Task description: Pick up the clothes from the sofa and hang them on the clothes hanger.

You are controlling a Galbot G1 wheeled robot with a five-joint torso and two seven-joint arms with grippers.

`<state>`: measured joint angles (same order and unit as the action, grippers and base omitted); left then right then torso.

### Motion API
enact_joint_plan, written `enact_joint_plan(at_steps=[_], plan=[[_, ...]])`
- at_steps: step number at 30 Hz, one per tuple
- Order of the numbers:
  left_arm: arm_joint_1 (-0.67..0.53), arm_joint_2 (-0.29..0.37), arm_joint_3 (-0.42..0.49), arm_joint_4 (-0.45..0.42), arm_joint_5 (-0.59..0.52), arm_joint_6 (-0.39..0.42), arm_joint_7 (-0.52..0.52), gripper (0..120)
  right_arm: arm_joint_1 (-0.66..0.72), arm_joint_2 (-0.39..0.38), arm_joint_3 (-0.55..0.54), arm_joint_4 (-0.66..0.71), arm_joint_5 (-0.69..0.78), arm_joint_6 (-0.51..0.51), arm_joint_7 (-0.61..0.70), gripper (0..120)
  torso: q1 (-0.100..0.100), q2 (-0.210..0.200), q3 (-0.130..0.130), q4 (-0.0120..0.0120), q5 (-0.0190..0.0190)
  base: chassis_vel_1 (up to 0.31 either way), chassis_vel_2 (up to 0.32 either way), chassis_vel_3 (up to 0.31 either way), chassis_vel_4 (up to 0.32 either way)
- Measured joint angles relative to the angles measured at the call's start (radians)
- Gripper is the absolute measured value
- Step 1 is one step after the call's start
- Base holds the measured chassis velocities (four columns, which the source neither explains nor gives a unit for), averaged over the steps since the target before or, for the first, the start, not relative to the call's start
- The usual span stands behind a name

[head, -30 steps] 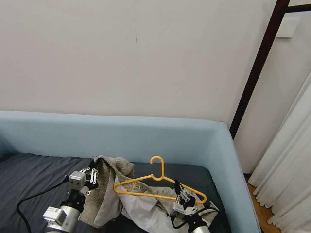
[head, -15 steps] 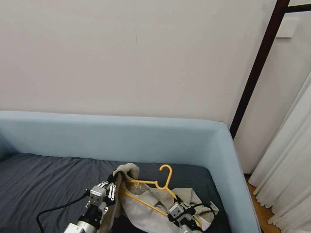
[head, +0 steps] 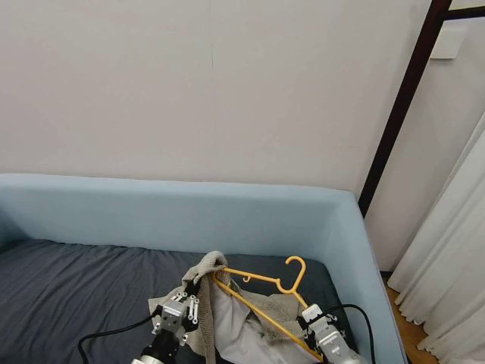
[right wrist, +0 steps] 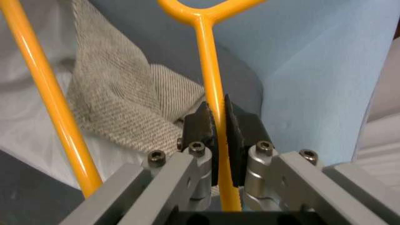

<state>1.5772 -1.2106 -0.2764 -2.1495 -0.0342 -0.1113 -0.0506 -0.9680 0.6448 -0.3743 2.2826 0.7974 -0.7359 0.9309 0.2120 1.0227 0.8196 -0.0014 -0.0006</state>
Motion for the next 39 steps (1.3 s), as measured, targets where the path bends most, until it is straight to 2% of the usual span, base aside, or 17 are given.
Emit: enact_joint_plan(at_steps=[5,7,8,10,15,19,22,23,24,26,30,33,34,37,39], plan=[[-0.007,-0.016,0.038,0.015,0.001,-0.027,0.025,0,0.033,0.019,-0.056,-0.06,-0.069,0.0,-0.015,4,0.0,0.0,0.0,0.0003,0.0001,0.0,0.0,0.0,0.0],[-0.016,-0.026,0.045,0.026,-0.002,-0.053,0.045,0,0.046,0.025,-0.089,-0.115,-0.239,0.002,-0.09,4,0.0,0.0,0.0,0.0002,0.0,0.0,0.0,0.0,0.0],[-0.016,-0.026,0.045,0.026,-0.002,-0.053,0.045,0,0.046,0.025,-0.089,-0.115,-0.239,0.002,-0.09,4,0.0,0.0,0.0,0.0002,0.0,0.0,0.0,0.0,0.0],[-0.019,-0.033,0.049,0.029,-0.005,-0.066,0.061,0,0.062,0.037,-0.115,-0.159,-0.353,0.006,-0.131,4,0.0,0.0,0.0,0.0,0.0001,0.0,0.0,0.0,0.0],[-0.005,-0.042,0.065,0.052,0.002,-0.086,0.083,0,0.115,0.077,-0.148,-0.187,-0.374,0.009,-0.124,4,0.0,0.0,0.0,0.0003,0.0,0.0,0.0,0.0,0.0],[0.008,-0.055,0.089,0.083,0.03,-0.106,0.092,0,0.172,0.106,-0.166,-0.173,-0.261,0.008,-0.078,4,0.0,0.0,0.0,0.0002,-0.0002,0.0,0.0,0.0,0.0],[0.014,-0.07,0.114,0.121,0.074,-0.126,0.094,0,0.219,0.144,-0.16,-0.137,-0.078,0.007,-0.001,4,0.0,0.0,0.0,0.0003,-0.0002,0.0,0.0,0.0,0.0],[0.014,-0.07,0.114,0.121,0.074,-0.126,0.094,0,0.219,0.144,-0.16,-0.137,-0.078,0.007,-0.001,4,0.0,0.0,0.0,0.0003,-0.0002,0.0,0.0,0.0,0.0],[0.015,-0.077,0.125,0.141,0.094,-0.138,0.093,0,0.236,0.162,-0.142,-0.108,0.039,0.01,0.031,4,0.0,0.0,0.0,0.0003,-0.0003,0.0,0.0,0.0,0.0],[0.013,-0.085,0.134,0.161,0.103,-0.148,0.09,0,0.244,0.172,-0.122,-0.078,0.135,0.02,0.049,4,0.0,0.0,0.0,0.0003,-0.0003,0.0,0.0,0.0,0.0],[0.001,-0.094,0.133,0.181,0.107,-0.16,0.084,0,0.241,0.172,-0.105,-0.057,0.168,0.032,0.044,4,0.0,0.0,0.0,0.0001,-0.0003,0.0,0.0,0.0,0.0],[-0.012,-0.098,0.11,0.186,0.111,-0.165,0.077,0,0.214,0.161,-0.103,-0.075,0.033,0.047,-0.001,4,0.0,0.0,0.0,0.0001,-0.0003,0.0,0.0,0.0,0.0],[-0.012,-0.098,0.11,0.186,0.111,-0.165,0.077,0,0.214,0.161,-0.103,-0.075,0.033,0.047,-0.001,4,0.0,0.0,0.0,0.0001,-0.0003,0.0,0.0,0.0,0.0],[-0.016,-0.094,0.07,0.179,0.124,-0.152,0.049,0,0.172,0.141,-0.102,-0.138,-0.232,0.135,-0.11,4,0.0,0.0,0.0,-0.0002,-0.0001,0.0,0.0,0.0,0.0],[-0.016,-0.09,0.06,0.179,0.126,-0.145,0.039,0,0.168,0.143,-0.102,-0.148,-0.263,0.157,-0.123,4,0.0,0.0,0.0,-0.0001,-0.0002,0.0,0.0,0.0,0.0]])
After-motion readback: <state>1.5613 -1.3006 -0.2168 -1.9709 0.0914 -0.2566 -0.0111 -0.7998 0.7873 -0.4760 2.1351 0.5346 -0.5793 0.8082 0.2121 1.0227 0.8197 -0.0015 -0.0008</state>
